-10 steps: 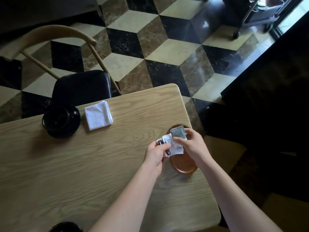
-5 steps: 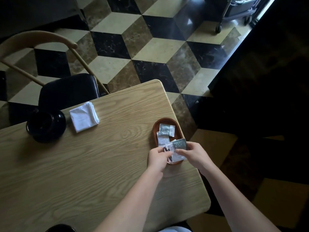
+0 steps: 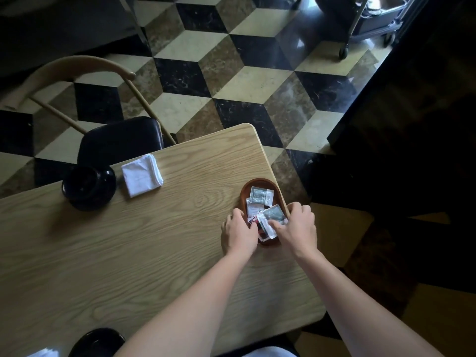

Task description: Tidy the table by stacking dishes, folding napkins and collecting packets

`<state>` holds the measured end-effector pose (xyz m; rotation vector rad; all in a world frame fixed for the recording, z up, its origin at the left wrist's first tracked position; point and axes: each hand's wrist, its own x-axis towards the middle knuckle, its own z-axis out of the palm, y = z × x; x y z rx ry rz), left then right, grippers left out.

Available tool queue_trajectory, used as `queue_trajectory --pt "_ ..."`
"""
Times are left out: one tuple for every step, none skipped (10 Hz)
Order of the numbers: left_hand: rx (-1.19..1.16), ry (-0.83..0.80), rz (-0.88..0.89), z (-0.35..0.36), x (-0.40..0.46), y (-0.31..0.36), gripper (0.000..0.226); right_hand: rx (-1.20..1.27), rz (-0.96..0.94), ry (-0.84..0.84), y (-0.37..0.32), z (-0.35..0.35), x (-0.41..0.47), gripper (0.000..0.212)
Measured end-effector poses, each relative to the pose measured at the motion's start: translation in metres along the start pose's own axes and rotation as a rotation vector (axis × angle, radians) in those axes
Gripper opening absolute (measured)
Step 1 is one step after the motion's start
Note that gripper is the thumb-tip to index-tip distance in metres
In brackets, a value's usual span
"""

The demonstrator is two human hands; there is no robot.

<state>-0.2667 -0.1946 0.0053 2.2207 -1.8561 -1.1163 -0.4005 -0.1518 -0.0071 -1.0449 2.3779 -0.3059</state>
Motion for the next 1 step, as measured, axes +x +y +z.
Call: queue_trajectory --pt "0.108 0.115 0.132 -0.0255 -0.0208 -0.029 0.022 -0.055 -0.095 0.105 -0.0126 0.0 -0.0231 0.056"
